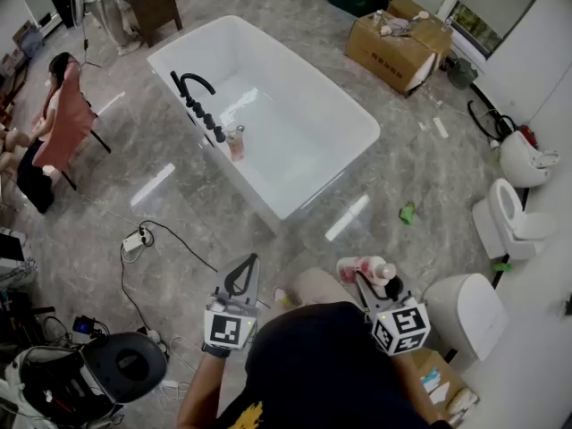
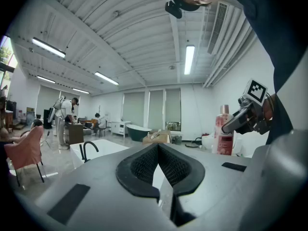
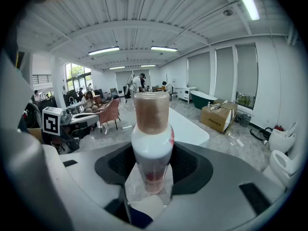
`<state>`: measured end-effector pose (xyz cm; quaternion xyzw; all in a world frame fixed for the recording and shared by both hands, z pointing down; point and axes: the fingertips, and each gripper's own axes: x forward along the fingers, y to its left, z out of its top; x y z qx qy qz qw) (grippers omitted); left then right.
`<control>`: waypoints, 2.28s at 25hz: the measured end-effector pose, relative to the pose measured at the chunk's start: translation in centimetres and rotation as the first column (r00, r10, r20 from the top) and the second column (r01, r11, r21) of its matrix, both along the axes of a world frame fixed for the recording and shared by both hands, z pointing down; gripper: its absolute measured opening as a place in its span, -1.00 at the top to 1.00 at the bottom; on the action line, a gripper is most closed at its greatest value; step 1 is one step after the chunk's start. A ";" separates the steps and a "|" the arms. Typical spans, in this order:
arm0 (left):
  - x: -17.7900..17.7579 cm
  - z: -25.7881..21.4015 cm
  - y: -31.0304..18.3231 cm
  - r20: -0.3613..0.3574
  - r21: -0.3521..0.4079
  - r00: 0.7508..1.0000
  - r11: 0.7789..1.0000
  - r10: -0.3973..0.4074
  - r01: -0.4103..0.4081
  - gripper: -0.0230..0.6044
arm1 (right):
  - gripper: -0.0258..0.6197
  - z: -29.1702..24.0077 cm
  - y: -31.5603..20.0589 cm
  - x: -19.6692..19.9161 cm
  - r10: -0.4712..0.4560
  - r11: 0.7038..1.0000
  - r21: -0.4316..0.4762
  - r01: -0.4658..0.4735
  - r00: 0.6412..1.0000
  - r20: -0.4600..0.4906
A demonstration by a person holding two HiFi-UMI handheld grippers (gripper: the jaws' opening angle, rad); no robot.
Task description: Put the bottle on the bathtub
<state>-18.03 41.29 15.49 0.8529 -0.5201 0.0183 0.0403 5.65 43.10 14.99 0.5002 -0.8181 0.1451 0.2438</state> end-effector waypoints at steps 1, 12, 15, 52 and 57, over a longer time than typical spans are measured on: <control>-0.3 0.0 0.1 0.006 0.005 1.000 1.000 -0.005 0.005 0.87 | 0.26 0.0 0.1 -0.3 -0.008 1.000 -0.003 0.008 1.000 -0.001; 3.4 -0.2 1.5 0.019 -0.010 1.000 1.000 0.023 -0.023 0.87 | 0.26 -0.2 -0.1 2.2 0.001 1.000 -0.020 0.000 1.000 0.024; 4.9 -0.2 0.2 0.057 -0.009 0.997 0.998 0.056 -0.056 0.87 | 0.25 0.2 -2.0 3.6 0.032 0.999 -0.036 -0.029 0.995 0.091; 19.5 27.6 -43.4 0.167 -0.197 0.956 0.958 0.243 -0.209 0.87 | 0.25 35.8 -51.6 14.2 0.231 0.971 -0.067 -0.230 0.973 0.004; 20.0 31.4 -44.8 0.164 -0.218 0.954 0.952 0.251 -0.213 0.87 | 0.25 38.1 -53.5 14.6 0.237 0.971 -0.034 -0.237 0.971 -0.015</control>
